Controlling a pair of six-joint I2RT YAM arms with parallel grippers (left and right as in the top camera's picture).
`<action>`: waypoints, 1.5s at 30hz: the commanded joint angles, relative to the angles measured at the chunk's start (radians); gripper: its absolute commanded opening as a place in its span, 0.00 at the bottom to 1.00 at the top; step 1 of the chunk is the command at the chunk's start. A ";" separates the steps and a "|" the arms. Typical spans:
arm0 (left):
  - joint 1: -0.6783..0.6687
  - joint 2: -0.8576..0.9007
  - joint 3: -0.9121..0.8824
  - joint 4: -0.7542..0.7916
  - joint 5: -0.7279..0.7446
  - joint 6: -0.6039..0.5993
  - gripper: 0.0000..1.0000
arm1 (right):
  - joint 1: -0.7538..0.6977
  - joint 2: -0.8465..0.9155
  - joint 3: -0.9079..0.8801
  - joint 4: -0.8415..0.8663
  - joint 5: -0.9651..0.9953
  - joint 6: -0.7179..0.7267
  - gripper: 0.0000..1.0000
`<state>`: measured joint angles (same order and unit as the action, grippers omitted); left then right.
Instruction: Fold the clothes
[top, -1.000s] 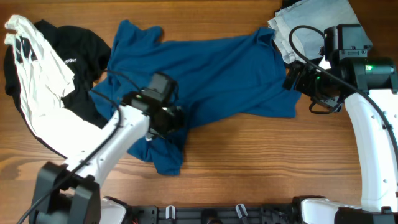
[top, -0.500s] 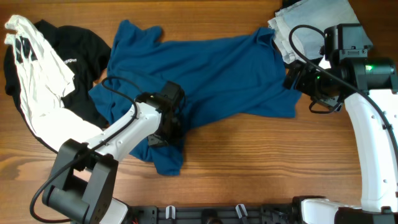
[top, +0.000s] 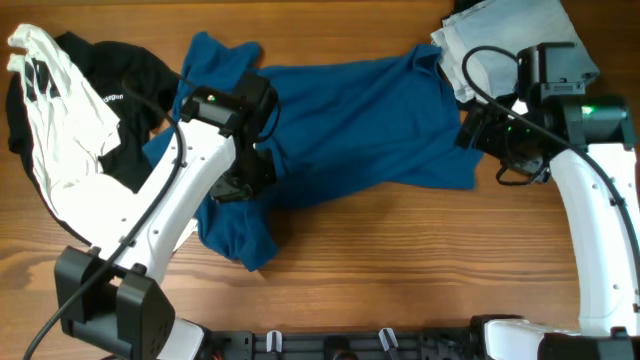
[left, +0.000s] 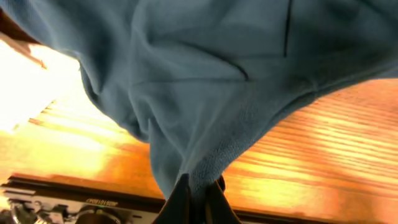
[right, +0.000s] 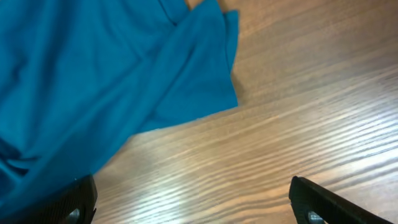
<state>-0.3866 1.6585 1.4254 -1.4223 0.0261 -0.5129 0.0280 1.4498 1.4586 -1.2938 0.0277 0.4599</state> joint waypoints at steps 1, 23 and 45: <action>0.003 -0.017 0.011 -0.023 -0.016 0.066 0.04 | 0.003 0.002 -0.064 0.014 -0.029 -0.014 1.00; -0.259 0.000 0.010 0.089 0.243 0.554 1.00 | 0.003 0.005 -0.077 0.032 -0.028 -0.020 1.00; -0.404 0.012 -0.547 0.590 0.059 -0.043 0.88 | 0.003 0.006 -0.077 0.044 -0.055 -0.041 1.00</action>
<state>-0.7864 1.6684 0.9298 -0.8734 0.1013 -0.5167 0.0280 1.4521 1.3888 -1.2518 -0.0082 0.4255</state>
